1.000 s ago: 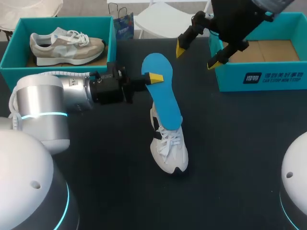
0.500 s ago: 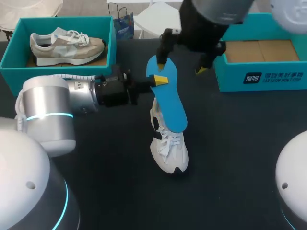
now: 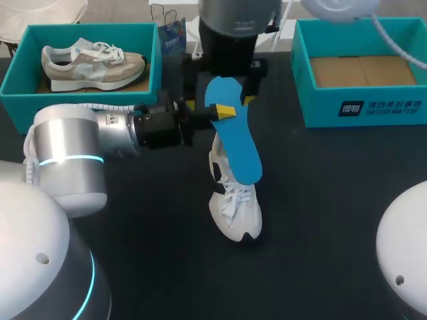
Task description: Take the shoe out of the shoebox, open the shoe tongue, remove and reinsert the insole, then place the shoe into the shoebox
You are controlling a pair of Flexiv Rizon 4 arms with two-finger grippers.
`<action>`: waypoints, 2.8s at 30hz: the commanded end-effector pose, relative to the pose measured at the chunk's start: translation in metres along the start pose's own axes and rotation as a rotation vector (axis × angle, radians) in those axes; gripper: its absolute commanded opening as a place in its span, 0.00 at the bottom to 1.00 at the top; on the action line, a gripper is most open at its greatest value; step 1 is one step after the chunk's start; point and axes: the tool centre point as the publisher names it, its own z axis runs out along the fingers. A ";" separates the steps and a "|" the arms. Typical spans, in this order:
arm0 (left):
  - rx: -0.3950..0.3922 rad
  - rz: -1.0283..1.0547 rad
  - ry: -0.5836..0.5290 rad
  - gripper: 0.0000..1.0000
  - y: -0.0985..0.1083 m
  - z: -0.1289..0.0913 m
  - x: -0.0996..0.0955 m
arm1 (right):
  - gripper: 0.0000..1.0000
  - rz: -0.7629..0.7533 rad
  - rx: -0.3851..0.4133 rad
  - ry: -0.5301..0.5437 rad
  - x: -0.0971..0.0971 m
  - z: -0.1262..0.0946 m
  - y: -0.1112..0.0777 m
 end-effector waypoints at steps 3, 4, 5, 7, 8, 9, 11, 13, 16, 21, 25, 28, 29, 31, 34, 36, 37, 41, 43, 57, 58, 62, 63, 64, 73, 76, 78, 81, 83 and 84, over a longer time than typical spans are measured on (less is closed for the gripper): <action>0.002 0.001 0.001 0.00 0.000 0.001 0.000 | 1.00 0.000 0.011 -0.122 0.009 0.001 0.004; 0.002 0.001 0.001 0.00 0.000 0.001 0.000 | 1.00 0.000 0.011 -0.122 0.009 0.001 0.004; 0.002 0.001 0.001 0.00 0.000 0.001 0.000 | 1.00 0.000 0.011 -0.122 0.009 0.001 0.004; 0.002 0.001 0.001 0.00 0.000 0.001 0.000 | 1.00 0.000 0.011 -0.122 0.009 0.001 0.004; 0.002 0.001 0.001 0.00 0.000 0.001 0.000 | 1.00 0.000 0.011 -0.122 0.009 0.001 0.004; 0.002 0.001 0.001 0.00 0.000 0.001 0.000 | 1.00 0.000 0.011 -0.122 0.009 0.001 0.004; 0.002 0.001 0.001 0.00 0.000 0.001 0.000 | 1.00 0.000 0.011 -0.122 0.009 0.001 0.004; 0.002 0.001 0.001 0.00 0.000 0.001 0.000 | 1.00 0.000 0.011 -0.122 0.009 0.001 0.004; 0.002 0.001 0.001 0.00 0.000 0.001 0.000 | 1.00 0.010 0.005 -0.074 0.000 0.002 0.006; 0.002 0.001 0.001 0.00 0.000 0.001 0.000 | 1.00 0.014 0.011 -0.063 -0.019 0.000 0.007; 0.002 0.001 0.001 0.00 0.000 0.001 0.000 | 1.00 0.012 0.019 -0.073 -0.034 0.000 0.008; 0.002 0.001 0.001 0.00 0.000 0.001 0.000 | 1.00 0.023 0.023 -0.071 -0.041 0.002 0.008; 0.002 0.001 0.001 0.00 0.000 0.001 0.000 | 1.00 0.017 0.038 -0.070 -0.042 0.003 0.008; 0.002 0.001 0.001 0.00 0.000 0.001 0.000 | 1.00 0.017 0.041 -0.067 -0.041 0.004 0.008; 0.002 0.001 0.001 0.00 0.000 0.001 0.000 | 1.00 0.006 0.040 -0.058 -0.039 0.004 0.009; 0.002 0.001 0.001 0.00 0.000 0.001 0.000 | 1.00 0.006 0.040 -0.058 -0.039 0.004 0.009; 0.002 0.001 0.001 0.00 0.000 0.001 0.000 | 1.00 0.006 0.040 -0.058 -0.039 0.004 0.009; 0.002 0.001 0.001 0.00 0.000 0.001 0.000 | 1.00 0.006 0.040 -0.058 -0.039 0.004 0.009; 0.002 0.001 0.001 0.00 0.000 0.001 0.000 | 1.00 0.007 0.045 -0.010 -0.040 0.005 0.009; 0.002 0.001 0.001 0.00 0.000 0.001 0.000 | 1.00 -0.040 0.099 0.638 -0.118 0.003 0.009; 0.002 0.001 0.001 0.00 0.000 0.001 0.000 | 1.00 -0.041 0.099 0.646 -0.118 0.004 0.009; 0.002 0.001 0.001 0.00 0.000 0.001 0.000 | 1.00 -0.029 0.105 0.793 -0.125 0.012 0.008; 0.002 0.001 0.001 0.00 0.000 0.001 0.000 | 1.00 -0.024 0.104 0.825 -0.127 0.015 0.008; 0.002 0.001 0.001 0.00 0.000 0.001 0.000 | 1.00 -0.023 0.103 0.836 -0.127 0.016 0.008; 0.002 0.001 0.001 0.00 0.000 0.001 0.000 | 1.00 0.069 0.046 1.062 -0.141 0.034 0.004; 0.002 0.001 0.001 0.00 0.000 0.001 0.000 | 1.00 0.088 0.037 1.082 -0.143 0.036 0.004; 0.002 0.001 0.001 0.00 0.000 0.001 0.000 | 1.00 0.105 0.030 1.108 -0.144 0.038 0.003; 0.002 0.001 0.001 0.00 0.000 0.001 0.000 | 1.00 0.121 0.021 1.130 -0.144 0.040 0.002; 0.002 0.001 0.001 0.00 0.000 0.001 0.000 | 1.00 0.121 0.021 1.130 -0.144 0.040 0.002; 0.002 0.001 0.001 0.00 0.000 0.001 0.000 | 1.00 0.121 0.021 1.130 -0.144 0.040 0.002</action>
